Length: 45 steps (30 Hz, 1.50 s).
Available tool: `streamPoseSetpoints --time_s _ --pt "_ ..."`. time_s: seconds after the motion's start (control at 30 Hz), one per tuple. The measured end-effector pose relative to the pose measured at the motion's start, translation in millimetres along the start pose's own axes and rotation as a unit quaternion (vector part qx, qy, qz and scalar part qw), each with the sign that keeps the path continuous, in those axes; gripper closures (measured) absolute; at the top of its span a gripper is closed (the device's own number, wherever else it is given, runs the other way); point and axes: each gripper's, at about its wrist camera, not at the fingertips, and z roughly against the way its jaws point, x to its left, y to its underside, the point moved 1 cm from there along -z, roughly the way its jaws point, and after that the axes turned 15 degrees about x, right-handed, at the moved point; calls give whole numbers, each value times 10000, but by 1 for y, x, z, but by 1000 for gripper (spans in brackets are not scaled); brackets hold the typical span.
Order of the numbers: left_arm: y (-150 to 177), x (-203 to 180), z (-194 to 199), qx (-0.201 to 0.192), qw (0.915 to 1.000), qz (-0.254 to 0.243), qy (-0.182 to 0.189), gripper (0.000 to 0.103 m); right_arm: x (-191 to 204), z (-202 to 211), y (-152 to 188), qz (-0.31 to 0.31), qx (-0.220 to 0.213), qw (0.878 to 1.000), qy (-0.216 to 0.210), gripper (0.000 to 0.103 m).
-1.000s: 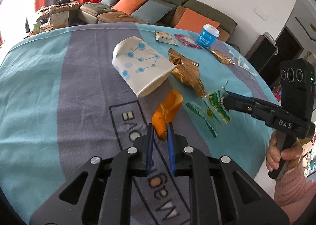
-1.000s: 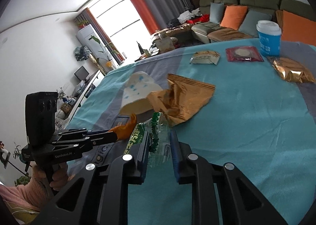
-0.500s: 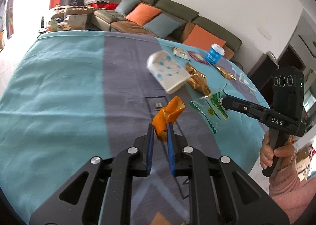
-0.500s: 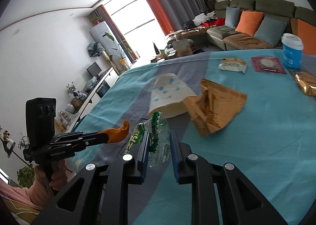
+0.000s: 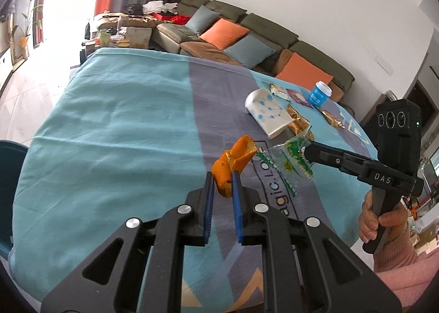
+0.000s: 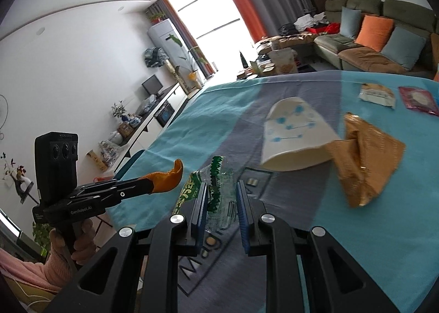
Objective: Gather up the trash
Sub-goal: 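Lift the orange peel with the left tool while the right tool lifts the plastic bag, then carry the orange peel with the left tool while the right tool carries the bag over the teal bin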
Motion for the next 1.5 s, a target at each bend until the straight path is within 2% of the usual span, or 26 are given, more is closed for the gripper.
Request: streamPoseSetpoints --time_s 0.97,1.5 --pt "35 61 51 -393 9952 787 -422 90 61 -49 -30 618 347 9964 -459 84" --pt "58 103 83 -681 9860 1339 -723 90 106 -84 -47 1008 655 9900 -743 84"
